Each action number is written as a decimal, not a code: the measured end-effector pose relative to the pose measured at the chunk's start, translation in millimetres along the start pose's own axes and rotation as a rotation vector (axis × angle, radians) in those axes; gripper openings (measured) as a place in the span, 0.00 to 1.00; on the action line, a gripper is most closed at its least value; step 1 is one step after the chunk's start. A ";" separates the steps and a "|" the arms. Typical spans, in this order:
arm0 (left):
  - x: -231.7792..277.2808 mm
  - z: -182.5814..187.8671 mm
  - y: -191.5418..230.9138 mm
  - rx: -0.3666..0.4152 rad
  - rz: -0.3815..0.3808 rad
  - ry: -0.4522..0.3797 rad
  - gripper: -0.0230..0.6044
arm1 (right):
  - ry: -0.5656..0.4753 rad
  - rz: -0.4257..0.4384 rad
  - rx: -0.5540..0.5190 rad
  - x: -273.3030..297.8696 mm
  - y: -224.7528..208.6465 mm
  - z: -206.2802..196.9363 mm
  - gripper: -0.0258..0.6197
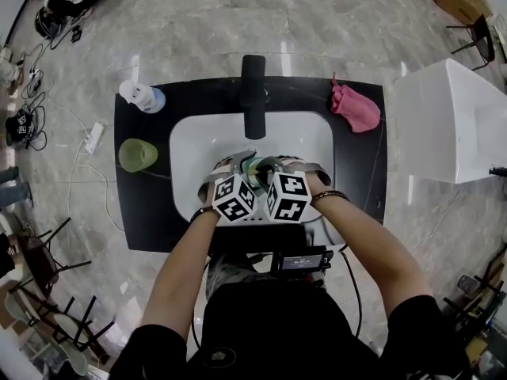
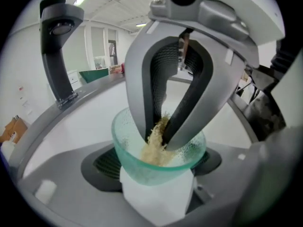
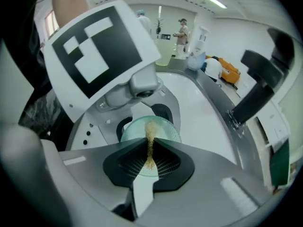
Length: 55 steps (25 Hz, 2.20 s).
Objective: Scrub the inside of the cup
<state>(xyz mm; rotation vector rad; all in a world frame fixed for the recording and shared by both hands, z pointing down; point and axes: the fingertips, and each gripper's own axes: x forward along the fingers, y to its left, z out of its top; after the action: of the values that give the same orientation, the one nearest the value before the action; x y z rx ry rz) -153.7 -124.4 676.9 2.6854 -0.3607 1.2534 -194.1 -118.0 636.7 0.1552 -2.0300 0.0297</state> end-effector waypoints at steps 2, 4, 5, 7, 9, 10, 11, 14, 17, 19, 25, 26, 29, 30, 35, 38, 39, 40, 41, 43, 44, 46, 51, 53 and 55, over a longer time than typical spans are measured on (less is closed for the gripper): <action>-1.2 1.9 2.5 -0.006 0.043 -0.005 0.66 | -0.018 0.003 0.116 -1.7 -1.9 -0.3 0.10; -2.8 3.2 5.1 -0.007 0.086 -0.007 0.66 | -0.035 0.003 0.232 -3.3 -3.4 0.4 0.10; -3.9 3.7 6.1 -0.007 0.104 -0.008 0.66 | -0.045 0.003 0.288 -4.1 -4.1 1.0 0.10; -6.1 4.9 7.7 -0.004 0.134 -0.010 0.66 | -0.061 0.005 0.381 -6.1 -5.3 1.8 0.10; -7.9 6.1 9.0 0.010 0.165 -0.013 0.66 | -0.065 0.013 0.441 -8.2 -4.6 2.8 0.10; -8.5 6.7 9.7 0.020 0.180 -0.013 0.66 | -0.065 0.021 0.466 -9.4 -3.8 3.9 0.10; -8.9 7.1 10.0 0.027 0.192 -0.013 0.66 | -0.065 0.032 0.488 -10.8 -2.7 5.4 0.10; -8.0 7.4 8.0 0.041 0.195 -0.010 0.66 | -0.083 0.076 0.507 -15.4 1.7 10.5 0.10; -8.9 7.6 5.7 0.042 0.182 -0.011 0.66 | -0.125 0.100 0.472 -23.4 2.7 17.7 0.10; -9.4 8.2 3.1 0.043 0.169 -0.014 0.66 | -0.147 0.099 0.445 -30.2 1.7 21.9 0.10; -9.6 9.6 -5.2 0.042 0.117 -0.023 0.66 | -0.150 -0.007 0.250 -32.7 -3.7 19.9 0.10; -9.7 10.1 -5.7 0.038 0.110 -0.026 0.66 | -0.140 -0.031 0.198 -33.2 -5.8 18.8 0.10; -10.5 10.7 -6.7 0.030 0.093 -0.033 0.66 | -0.094 -0.089 0.020 -34.0 -9.9 14.8 0.10; -11.0 10.5 -7.5 0.025 0.087 -0.036 0.66 | -0.080 -0.099 -0.035 -34.2 -10.2 13.5 0.10; -13.9 8.4 -5.1 0.001 0.078 -0.045 0.66 | -0.023 -0.097 -0.184 -36.0 -8.7 5.6 0.10; -15.3 7.0 -2.6 -0.005 0.077 -0.042 0.65 | 0.001 -0.069 -0.200 -33.8 -1.7 -1.9 0.10; -15.7 7.0 -1.1 -0.005 0.079 -0.043 0.65 | 0.005 -0.062 -0.196 -32.7 0.4 -4.2 0.10; -16.0 7.0 0.6 -0.004 0.081 -0.043 0.65 | 0.007 -0.058 -0.185 -31.8 2.0 -6.3 0.10; -16.2 6.8 2.1 -0.003 0.082 -0.043 0.65 | 0.007 -0.054 -0.169 -31.4 3.3 -8.0 0.10; -16.5 5.9 3.2 0.004 0.080 -0.040 0.65 | -0.001 -0.044 -0.122 -31.9 6.0 -10.0 0.10; -16.8 5.2 2.9 0.007 0.079 -0.037 0.65 | -0.010 -0.034 -0.093 -32.5 7.9 -9.7 0.10; -16.6 4.1 1.7 0.018 0.075 -0.030 0.65 | -0.034 -0.007 -0.031 -34.3 11.8 -7.1 0.10; -13.3 4.2 -4.9 0.055 0.063 -0.016 0.65 | -0.097 0.063 0.063 -38.0 20.8 4.4 0.09; -12.1 6.0 -6.9 0.061 0.062 -0.013 0.64 | -0.117 0.076 0.071 -39.2 21.6 10.1 0.09; -10.8 8.9 -9.0 0.064 0.062 -0.014 0.64 | -0.133 0.071 0.067 -39.9 19.6 16.4 0.10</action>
<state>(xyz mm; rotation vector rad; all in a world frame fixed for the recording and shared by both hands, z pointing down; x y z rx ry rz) -151.3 -116.2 662.6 2.7574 -0.4152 1.2846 -193.5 -96.2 594.6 0.1302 -2.1682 0.1354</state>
